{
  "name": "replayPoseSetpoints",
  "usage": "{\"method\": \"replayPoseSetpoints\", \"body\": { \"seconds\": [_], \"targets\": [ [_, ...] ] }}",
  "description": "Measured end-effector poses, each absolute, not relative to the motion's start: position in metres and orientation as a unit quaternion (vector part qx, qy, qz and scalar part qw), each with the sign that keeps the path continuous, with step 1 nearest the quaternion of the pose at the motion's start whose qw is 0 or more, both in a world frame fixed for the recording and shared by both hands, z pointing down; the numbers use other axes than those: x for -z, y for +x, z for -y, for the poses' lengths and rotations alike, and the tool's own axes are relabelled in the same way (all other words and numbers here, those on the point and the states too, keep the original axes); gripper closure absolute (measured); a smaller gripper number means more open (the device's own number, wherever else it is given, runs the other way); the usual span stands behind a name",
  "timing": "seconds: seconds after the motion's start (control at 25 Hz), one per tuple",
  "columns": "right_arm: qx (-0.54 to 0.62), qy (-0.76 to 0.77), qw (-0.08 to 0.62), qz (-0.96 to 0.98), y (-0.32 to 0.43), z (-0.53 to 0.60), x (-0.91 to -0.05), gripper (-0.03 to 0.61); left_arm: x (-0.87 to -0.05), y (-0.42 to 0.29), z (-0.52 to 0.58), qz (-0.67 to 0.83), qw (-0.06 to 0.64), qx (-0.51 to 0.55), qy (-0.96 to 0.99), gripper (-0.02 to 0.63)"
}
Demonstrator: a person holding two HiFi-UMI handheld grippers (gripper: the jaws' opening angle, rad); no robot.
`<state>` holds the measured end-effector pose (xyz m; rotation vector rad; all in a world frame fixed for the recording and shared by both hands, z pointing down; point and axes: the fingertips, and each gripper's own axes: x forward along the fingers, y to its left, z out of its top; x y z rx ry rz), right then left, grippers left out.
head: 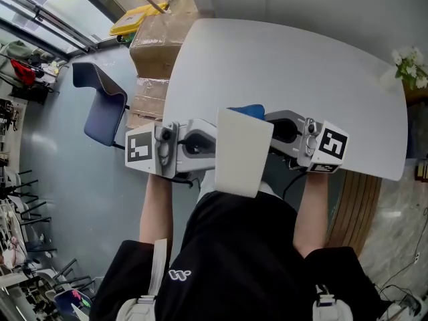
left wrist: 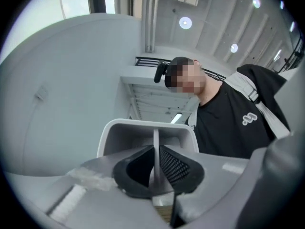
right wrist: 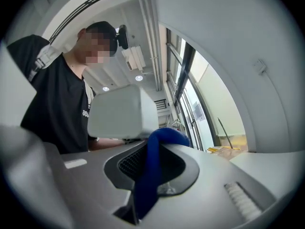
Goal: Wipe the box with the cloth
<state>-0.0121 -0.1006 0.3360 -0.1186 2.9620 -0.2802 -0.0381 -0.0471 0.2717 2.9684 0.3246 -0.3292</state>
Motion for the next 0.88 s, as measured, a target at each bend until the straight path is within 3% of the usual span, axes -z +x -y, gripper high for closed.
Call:
{"method": "replayPoseSetpoints", "body": {
  "seconds": [0.6, 0.88],
  "targets": [
    [0.075, 0.017, 0.066, -0.995, -0.037, 0.056, -0.332, 0.523, -0.28, -0.056, 0.131, 0.088, 0.116, 0.153, 0.977, 0.571],
    [0.075, 0.02, 0.084, -0.993, -0.034, 0.044, -0.312, 0.524, -0.308, -0.071, 0.145, 0.145, 0.13, 0.112, 0.975, 0.572]
  ]
}}
